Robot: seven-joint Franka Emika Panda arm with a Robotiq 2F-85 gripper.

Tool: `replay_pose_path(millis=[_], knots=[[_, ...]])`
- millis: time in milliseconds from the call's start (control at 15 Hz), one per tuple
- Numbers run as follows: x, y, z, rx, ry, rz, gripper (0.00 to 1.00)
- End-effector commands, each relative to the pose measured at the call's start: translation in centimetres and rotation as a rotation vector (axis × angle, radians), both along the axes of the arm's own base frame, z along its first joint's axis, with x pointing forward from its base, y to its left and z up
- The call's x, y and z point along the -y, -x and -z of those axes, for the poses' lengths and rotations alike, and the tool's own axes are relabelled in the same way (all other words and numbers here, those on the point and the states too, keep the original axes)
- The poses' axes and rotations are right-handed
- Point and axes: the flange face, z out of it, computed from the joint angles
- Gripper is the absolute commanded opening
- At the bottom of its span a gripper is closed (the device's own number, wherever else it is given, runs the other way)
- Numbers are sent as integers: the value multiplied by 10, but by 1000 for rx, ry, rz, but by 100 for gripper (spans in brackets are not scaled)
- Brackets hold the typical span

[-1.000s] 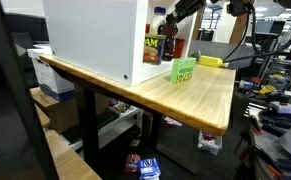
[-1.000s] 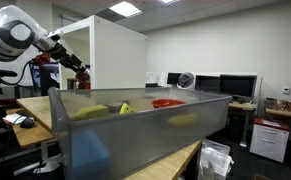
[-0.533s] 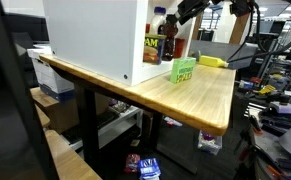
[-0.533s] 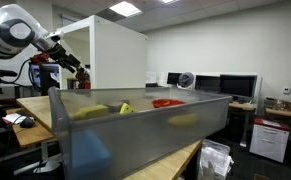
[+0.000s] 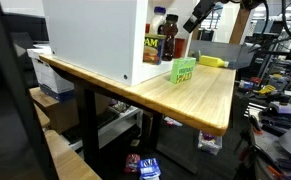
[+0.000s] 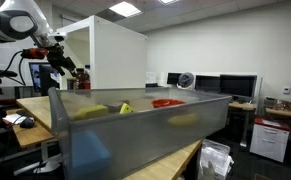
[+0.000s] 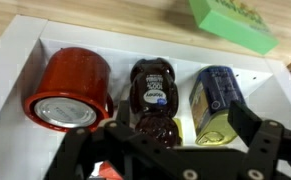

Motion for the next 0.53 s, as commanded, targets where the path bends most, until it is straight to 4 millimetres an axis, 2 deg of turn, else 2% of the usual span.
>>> replay_pose_path(millis=[0, 467], knots=[[6, 4, -2, -66, 1, -161, 100], [10, 3, 6, -102, 87, -401, 100]])
